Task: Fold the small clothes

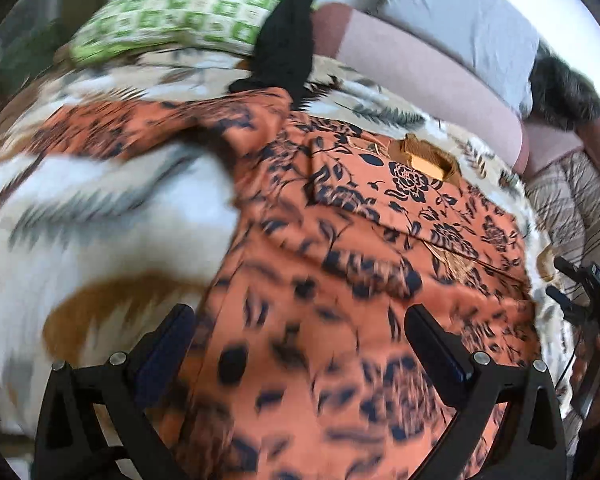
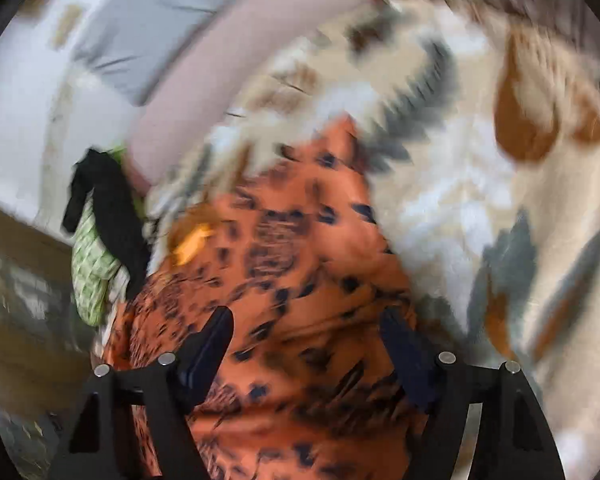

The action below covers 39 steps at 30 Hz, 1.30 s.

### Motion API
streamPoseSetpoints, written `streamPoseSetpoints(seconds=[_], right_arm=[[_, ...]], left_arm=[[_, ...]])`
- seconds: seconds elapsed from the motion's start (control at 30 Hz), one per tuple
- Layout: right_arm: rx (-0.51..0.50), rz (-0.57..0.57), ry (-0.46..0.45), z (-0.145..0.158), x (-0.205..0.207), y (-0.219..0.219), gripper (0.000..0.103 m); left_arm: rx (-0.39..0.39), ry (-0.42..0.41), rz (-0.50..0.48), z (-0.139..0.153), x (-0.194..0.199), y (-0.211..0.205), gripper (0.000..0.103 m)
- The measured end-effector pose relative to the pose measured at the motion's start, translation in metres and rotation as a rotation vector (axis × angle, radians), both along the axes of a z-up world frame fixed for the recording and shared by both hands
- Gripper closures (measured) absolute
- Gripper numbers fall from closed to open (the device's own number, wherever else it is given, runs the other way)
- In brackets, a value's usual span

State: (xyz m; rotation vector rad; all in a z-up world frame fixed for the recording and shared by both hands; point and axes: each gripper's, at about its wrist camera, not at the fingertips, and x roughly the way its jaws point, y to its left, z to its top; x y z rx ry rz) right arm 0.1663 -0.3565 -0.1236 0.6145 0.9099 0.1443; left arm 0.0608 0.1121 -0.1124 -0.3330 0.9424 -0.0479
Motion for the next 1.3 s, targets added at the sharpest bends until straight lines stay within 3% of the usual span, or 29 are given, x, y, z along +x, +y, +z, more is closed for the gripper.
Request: streamPoseSetpoints(seconds=[0.1, 0.17, 0.2, 0.23, 0.3, 0.33, 0.43, 0.53, 0.57, 0.67, 0.73, 0.83, 0.97, 1.1, 1.2, 1.3], right_arm=[[0.023, 0.068, -0.059, 0.019, -0.053, 0.013, 0.018], [0.043, 0.074, -0.026, 0.000, -0.078, 0.019, 0.014], [0.024, 0.067, 0.059, -0.026, -0.088, 0.022, 0.010], [0.009, 0.060, 0.147, -0.046, -0.092, 0.020, 0.010], [-0.044, 0.074, 0.052, -0.040, -0.106, 0.030, 0.010], [-0.085, 0.084, 0.072, -0.033, -0.110, 0.033, 0.009], [-0.126, 0.119, 0.121, -0.035, -0.105, 0.047, 0.009], [-0.079, 0.095, 0.080, -0.045, -0.111, 0.037, 0.007], [-0.066, 0.089, 0.065, -0.044, -0.115, 0.029, 0.007], [-0.070, 0.108, 0.044, -0.045, -0.117, 0.026, 0.007], [-0.082, 0.121, 0.044, -0.043, -0.113, 0.025, 0.007], [-0.098, 0.126, 0.049, -0.043, -0.116, 0.024, 0.006], [-0.133, 0.123, 0.046, -0.045, -0.116, 0.033, 0.005], [-0.167, 0.127, 0.042, -0.045, -0.115, 0.039, 0.003], [-0.193, 0.135, 0.056, -0.045, -0.112, 0.043, 0.001], [-0.239, 0.145, 0.076, -0.046, -0.107, 0.049, 0.000]], left_arm=[[0.002, 0.030, -0.008, -0.010, -0.026, 0.000, 0.000], [0.031, 0.081, -0.038, -0.029, -0.028, -0.006, 0.000], [0.067, 0.136, -0.077, -0.048, -0.026, -0.012, 0.000], [0.164, 0.106, -0.107, -0.051, -0.028, -0.021, 0.000], [0.307, 0.089, -0.164, -0.050, -0.031, -0.040, 0.000], [0.312, 0.098, -0.170, -0.050, -0.032, -0.043, 0.000], [0.219, 0.110, -0.125, -0.054, -0.027, -0.032, 0.000], [0.236, 0.122, -0.173, -0.051, -0.028, -0.035, 0.000], [0.188, 0.114, -0.168, -0.042, -0.031, -0.027, 0.000], [-0.159, -0.037, -0.033, -0.003, -0.035, 0.027, 0.000], [-0.361, -0.092, 0.055, 0.010, -0.022, 0.071, 0.000], [-0.561, -0.149, 0.193, 0.012, 0.011, 0.145, 0.000], [-0.671, -0.156, 0.398, -0.009, 0.055, 0.232, 0.000], [-0.643, -0.126, 0.536, -0.035, 0.089, 0.288, 0.000], [-0.672, -0.120, 0.598, -0.054, 0.092, 0.303, 0.000], [-0.637, -0.151, 0.619, -0.056, 0.093, 0.305, 0.000]])
